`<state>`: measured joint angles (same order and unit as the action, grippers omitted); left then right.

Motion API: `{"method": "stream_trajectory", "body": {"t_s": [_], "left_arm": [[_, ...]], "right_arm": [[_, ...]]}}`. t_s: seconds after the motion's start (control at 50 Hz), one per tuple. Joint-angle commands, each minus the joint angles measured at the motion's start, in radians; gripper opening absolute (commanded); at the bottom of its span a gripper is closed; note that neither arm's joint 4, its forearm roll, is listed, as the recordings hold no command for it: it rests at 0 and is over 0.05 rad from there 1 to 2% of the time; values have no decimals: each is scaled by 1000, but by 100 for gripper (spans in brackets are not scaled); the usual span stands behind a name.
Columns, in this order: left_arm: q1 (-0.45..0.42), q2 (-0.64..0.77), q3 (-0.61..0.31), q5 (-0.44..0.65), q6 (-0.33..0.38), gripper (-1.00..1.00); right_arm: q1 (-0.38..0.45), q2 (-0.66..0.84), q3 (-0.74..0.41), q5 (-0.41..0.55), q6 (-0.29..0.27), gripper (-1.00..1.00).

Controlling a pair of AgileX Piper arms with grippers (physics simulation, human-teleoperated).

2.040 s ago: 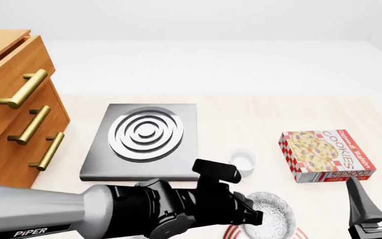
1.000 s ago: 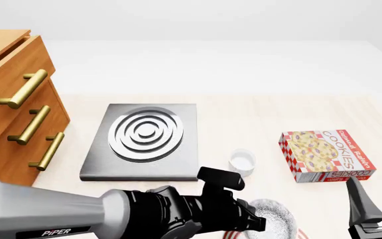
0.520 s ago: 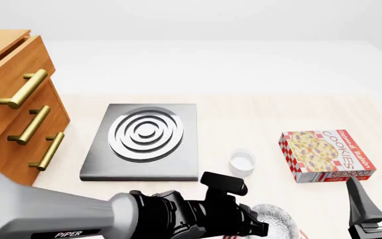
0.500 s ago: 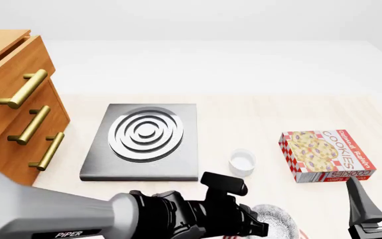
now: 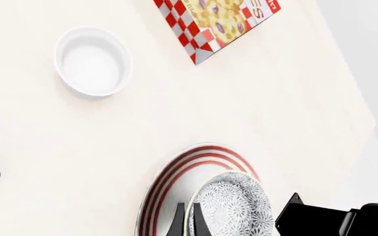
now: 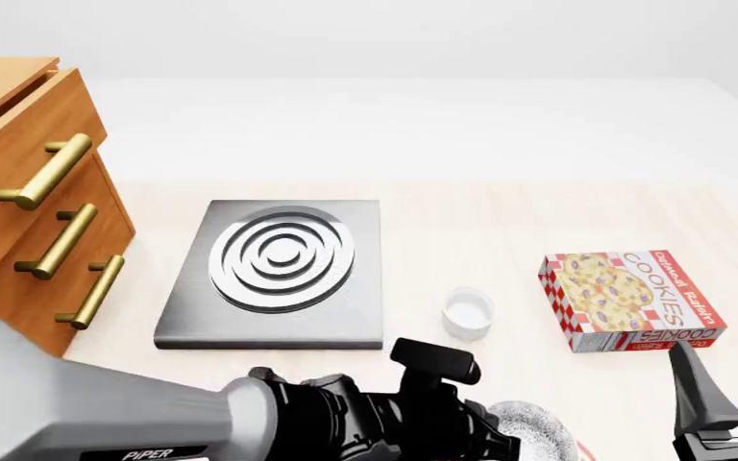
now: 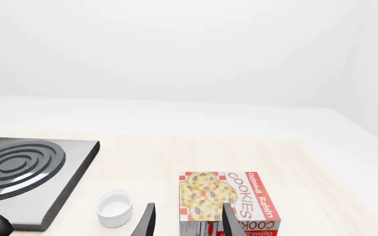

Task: Pick the akita bowl on the wooden cabinet and place it on the plate.

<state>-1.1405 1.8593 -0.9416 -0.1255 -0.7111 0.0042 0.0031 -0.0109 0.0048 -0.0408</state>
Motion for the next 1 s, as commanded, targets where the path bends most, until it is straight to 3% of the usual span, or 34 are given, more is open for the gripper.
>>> {"method": "stream_trajectory", "body": {"t_s": [0.02, 0.96, 0.98, 1.0], "left_arm": [[-3, 5, -4, -8, -3, -100], [-8, 16, 0, -32, -4, -100], [-5, 15, -1, -30, 0, 100], [-4, 14, -3, -30, 4, 100]], "right_arm": [[0, 0, 0, 0, 0, 100], [0, 0, 0, 0, 0, 100], [0, 0, 0, 0, 0, 100], [0, 0, 0, 0, 0, 100]]}}
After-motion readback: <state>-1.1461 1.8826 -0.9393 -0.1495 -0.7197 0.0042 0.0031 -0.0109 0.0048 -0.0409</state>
